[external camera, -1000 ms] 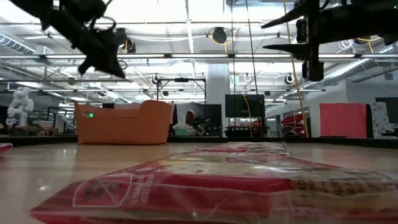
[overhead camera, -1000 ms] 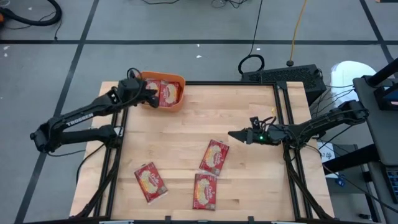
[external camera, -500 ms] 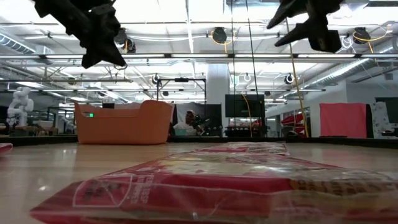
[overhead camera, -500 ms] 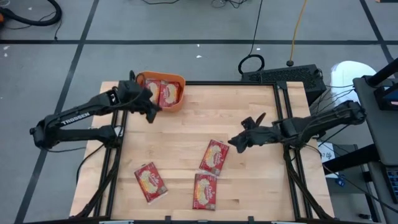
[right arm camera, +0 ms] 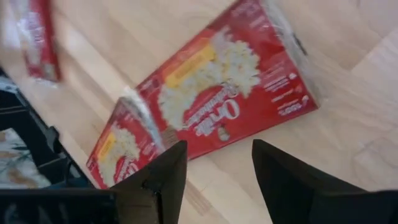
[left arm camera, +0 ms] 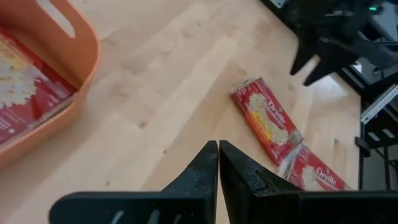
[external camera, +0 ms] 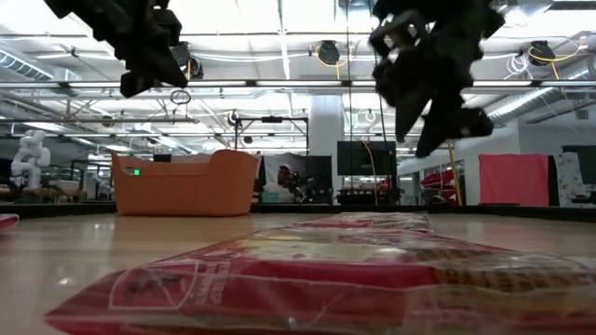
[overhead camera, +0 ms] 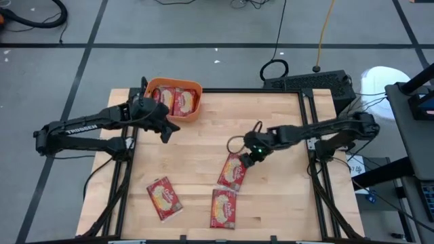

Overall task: Sort popcorn bags into baskets
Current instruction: Stack the red popcorn bag on top of the red popcorn bag in the orange bin

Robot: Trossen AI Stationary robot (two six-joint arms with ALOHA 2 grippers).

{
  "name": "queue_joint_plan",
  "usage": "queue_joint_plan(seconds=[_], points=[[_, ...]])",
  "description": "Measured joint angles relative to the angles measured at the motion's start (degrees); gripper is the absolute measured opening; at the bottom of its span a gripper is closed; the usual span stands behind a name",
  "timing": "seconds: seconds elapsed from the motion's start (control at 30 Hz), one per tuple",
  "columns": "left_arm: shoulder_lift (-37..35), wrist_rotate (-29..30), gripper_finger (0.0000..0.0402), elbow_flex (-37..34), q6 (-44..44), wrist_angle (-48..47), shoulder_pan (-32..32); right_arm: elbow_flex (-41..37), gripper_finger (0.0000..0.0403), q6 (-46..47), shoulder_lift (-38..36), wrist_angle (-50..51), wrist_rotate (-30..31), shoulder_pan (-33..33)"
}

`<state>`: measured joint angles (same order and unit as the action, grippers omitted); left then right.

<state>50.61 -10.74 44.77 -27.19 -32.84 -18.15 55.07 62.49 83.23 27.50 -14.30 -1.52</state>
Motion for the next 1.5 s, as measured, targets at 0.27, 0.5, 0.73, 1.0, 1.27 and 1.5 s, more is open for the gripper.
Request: queue_joint_plan(seconds=[0.27,0.5,0.73,1.0,1.27,1.5], points=[[0.0,3.8,0.0019,0.0,-0.8,0.0,5.7,0.0,0.0202,-2.8,4.6,-0.7,-4.2,6.3],[0.0,6.0,0.0019,0.0,-0.8,0.0,8.7,-3.5,0.0203,-5.0,4.8,-1.3,-5.2,7.6],[0.0,6.3,0.0019,0.0,-0.1,0.0,9.0,-12.6,0.0203,3.9,4.8,-18.3,-7.0,6.1],[0.0,6.5,0.0019,0.0,-0.1,0.1,8.9,-18.9,0.0203,8.2,4.7,-27.6,-6.3,4.9],[0.0,7.2,0.0019,0.0,-0.2,0.2,8.9,-21.9,0.0203,10.8,4.6,-34.7,-3.8,3.7],[0.0,10.3,0.0019,0.0,-0.3,0.8,8.9,-21.9,0.0168,10.1,4.8,-35.3,-0.1,3.6]])
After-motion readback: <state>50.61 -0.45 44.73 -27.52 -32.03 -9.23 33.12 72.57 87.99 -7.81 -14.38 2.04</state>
